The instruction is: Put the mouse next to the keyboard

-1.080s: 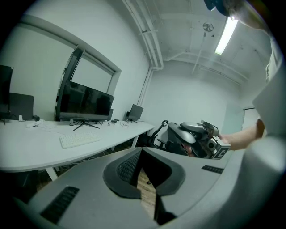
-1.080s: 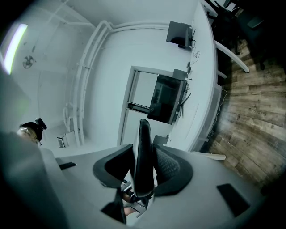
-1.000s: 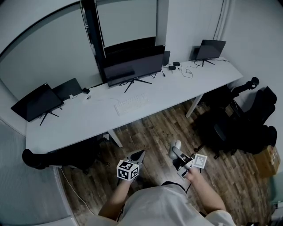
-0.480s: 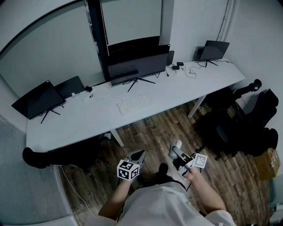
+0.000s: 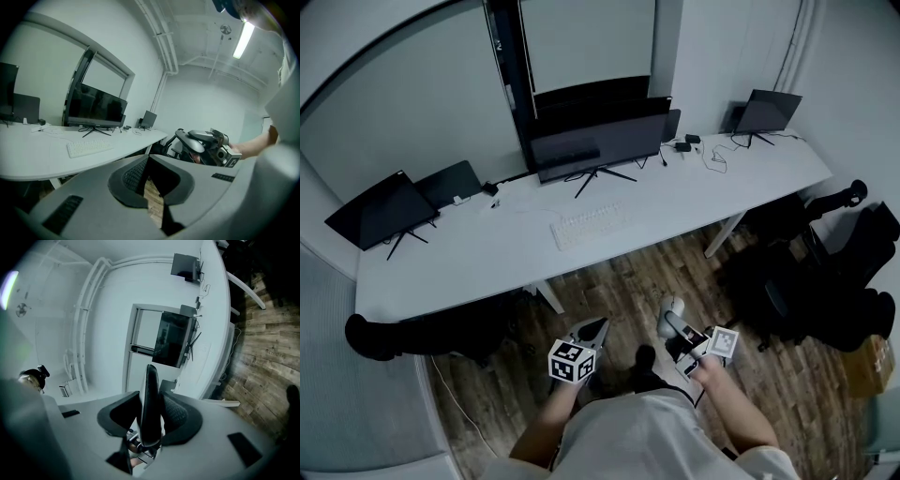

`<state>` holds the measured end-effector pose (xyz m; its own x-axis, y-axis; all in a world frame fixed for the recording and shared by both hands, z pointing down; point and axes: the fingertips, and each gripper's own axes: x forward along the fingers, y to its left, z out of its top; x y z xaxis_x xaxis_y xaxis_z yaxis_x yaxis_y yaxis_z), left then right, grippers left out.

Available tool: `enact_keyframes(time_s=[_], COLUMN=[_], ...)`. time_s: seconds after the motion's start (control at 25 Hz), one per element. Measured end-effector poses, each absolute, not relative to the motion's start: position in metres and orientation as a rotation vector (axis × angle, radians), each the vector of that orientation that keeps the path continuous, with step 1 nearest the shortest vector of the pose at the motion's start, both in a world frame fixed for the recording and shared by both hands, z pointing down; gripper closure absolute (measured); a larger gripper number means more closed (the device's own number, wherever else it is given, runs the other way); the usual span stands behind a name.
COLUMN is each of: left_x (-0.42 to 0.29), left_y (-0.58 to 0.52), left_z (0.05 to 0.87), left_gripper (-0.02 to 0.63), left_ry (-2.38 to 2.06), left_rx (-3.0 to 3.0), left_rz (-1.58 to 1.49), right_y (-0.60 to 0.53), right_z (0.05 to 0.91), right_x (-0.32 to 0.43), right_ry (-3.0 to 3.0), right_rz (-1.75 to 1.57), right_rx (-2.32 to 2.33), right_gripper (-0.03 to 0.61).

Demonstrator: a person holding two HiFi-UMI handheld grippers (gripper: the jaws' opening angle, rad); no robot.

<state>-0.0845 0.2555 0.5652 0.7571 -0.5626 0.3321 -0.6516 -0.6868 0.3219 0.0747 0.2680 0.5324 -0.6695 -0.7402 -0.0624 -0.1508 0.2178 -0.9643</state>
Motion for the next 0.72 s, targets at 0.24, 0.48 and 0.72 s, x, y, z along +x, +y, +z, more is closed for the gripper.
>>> enact_keyframes(time_s=[0.24,0.48,0.72], left_x=[-0.065,-0.042,-0.019], left_y=[0.215,0.169,0.131], left_z=[0.567,0.561,0.563], left_gripper=[0.597,0.597,0.597], left_ry=[-0.959,-0.997,-1.046], left_rx=[2.516,2.502,2.478], left_rz=[0.285,0.276,0.273], right_y=[0.228,0.180,0.134], right_z=[0.536,0.533,0.531], right_x=[0.087,0.106,0.128], right_ry=[2.015,2.029,2.017], right_rz=[-1.494,-1.518,-1.528], right_rx=[-0.792,-0.749,-0.675], right_gripper=[0.428,0.428,0.428])
